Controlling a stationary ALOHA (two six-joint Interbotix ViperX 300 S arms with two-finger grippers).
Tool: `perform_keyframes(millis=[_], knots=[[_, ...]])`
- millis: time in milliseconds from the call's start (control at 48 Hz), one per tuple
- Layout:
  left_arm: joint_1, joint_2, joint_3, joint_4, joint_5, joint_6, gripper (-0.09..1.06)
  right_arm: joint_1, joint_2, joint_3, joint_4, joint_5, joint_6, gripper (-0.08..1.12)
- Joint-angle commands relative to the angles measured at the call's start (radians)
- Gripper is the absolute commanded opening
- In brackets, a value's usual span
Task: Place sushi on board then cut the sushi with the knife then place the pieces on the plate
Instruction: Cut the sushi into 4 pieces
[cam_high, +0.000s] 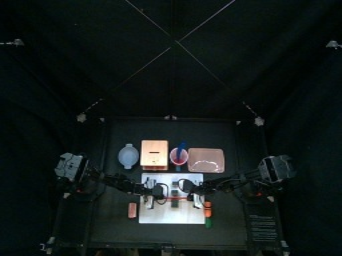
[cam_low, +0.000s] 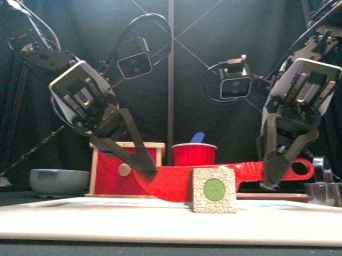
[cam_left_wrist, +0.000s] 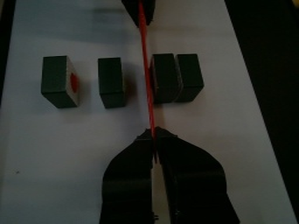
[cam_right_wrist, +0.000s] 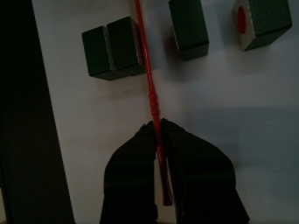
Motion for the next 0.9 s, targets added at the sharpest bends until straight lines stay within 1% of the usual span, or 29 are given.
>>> perform_keyframes(millis=[21,104,167,292,375,438,500,562,667,729,896], knots=[[-0.008,-0.035,-0.017,0.000,-0.005,0.008,0.39,-0.008,-0.034,-0.012,-0.005,-0.003,0.003,0.32],[-0.003,-0.052,-0.018,0.003,-0.005,0.009,0.39,-0.009,-0.055,-0.012,-0.009,0.002,0.002,0.33],[-0.003,-0.069,-0.017,0.014,-0.003,0.011,0.39,-0.011,-0.081,-0.012,-0.025,0.011,0.002,0.33],[0.000,-0.112,-0.012,0.055,-0.005,0.009,0.38,-0.018,-0.133,-0.012,-0.040,0.020,0.003,0.33],[-0.003,-0.137,-0.009,0.071,-0.005,0.008,0.38,-0.018,-0.163,-0.009,-0.040,0.020,0.003,0.32],[-0.009,-0.149,-0.008,0.075,-0.005,0.008,0.39,-0.012,-0.176,-0.006,-0.038,0.020,0.003,0.33],[-0.020,-0.152,-0.005,0.075,-0.005,0.008,0.38,-0.009,-0.184,-0.003,-0.032,0.021,0.005,0.32],[-0.038,-0.149,-0.005,0.074,-0.005,0.006,0.39,-0.006,-0.184,-0.003,-0.023,0.021,0.005,0.32],[-0.054,-0.137,-0.005,0.072,-0.008,0.003,0.39,0.011,-0.179,-0.002,-0.008,0.020,0.005,0.33],[-0.057,-0.127,-0.006,0.071,-0.008,0.000,0.39,0.017,-0.175,0.000,-0.003,0.018,0.003,0.32],[-0.058,-0.101,-0.009,0.052,-0.009,0.002,0.39,0.025,-0.167,0.006,0.006,0.015,0.005,0.33]])
